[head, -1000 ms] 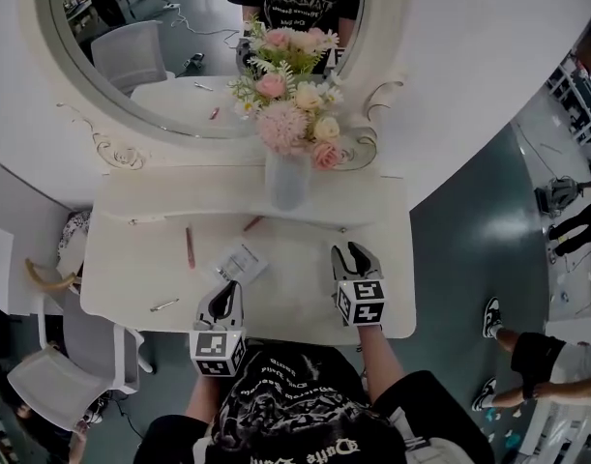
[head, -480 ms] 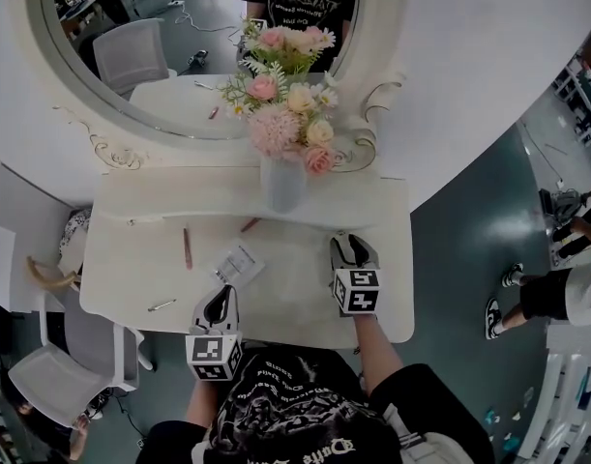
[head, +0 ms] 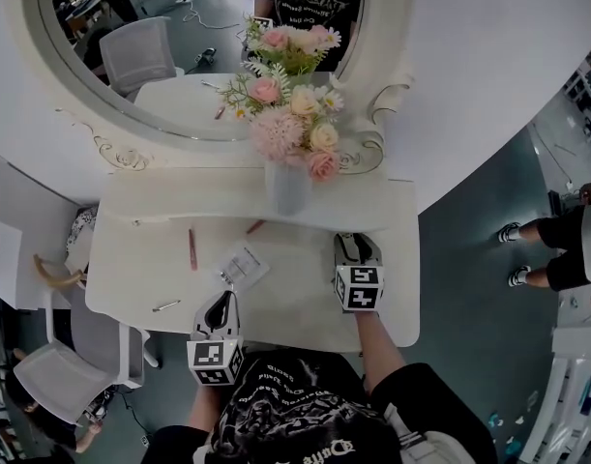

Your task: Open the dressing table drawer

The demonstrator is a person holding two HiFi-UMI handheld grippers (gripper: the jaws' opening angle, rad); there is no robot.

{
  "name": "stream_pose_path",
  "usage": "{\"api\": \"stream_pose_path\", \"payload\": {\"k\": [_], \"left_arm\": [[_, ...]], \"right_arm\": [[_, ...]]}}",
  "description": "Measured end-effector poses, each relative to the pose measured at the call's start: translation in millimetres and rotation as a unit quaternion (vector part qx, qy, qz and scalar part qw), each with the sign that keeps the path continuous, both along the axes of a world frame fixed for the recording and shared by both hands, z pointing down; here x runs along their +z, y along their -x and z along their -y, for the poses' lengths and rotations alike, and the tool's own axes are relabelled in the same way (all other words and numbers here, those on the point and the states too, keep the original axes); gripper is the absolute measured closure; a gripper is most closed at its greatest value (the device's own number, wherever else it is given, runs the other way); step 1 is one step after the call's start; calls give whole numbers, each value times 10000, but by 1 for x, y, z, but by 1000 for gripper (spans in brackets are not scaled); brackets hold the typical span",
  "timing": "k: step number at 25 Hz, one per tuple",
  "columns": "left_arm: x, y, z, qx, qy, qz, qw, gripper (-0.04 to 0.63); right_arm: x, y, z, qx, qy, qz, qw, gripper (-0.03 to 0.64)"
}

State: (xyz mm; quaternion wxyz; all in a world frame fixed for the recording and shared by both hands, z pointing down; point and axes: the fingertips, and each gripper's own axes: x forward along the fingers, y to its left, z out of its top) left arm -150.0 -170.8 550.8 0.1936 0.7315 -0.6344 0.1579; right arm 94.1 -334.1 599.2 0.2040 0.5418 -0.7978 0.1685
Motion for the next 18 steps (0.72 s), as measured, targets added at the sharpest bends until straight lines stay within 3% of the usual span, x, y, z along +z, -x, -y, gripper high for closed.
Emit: {"api": "stream_pose_path", "payload": {"k": [10, 18], "left_arm": [[1, -2, 1, -6, 24, 0, 10000, 574], [0, 6, -2, -183, -5, -73, 9998, 574]], "right_arm": [[3, -2, 1, 192, -150, -385, 9990, 463], [3, -3, 2, 316, -240, -401, 9984, 493]]}}
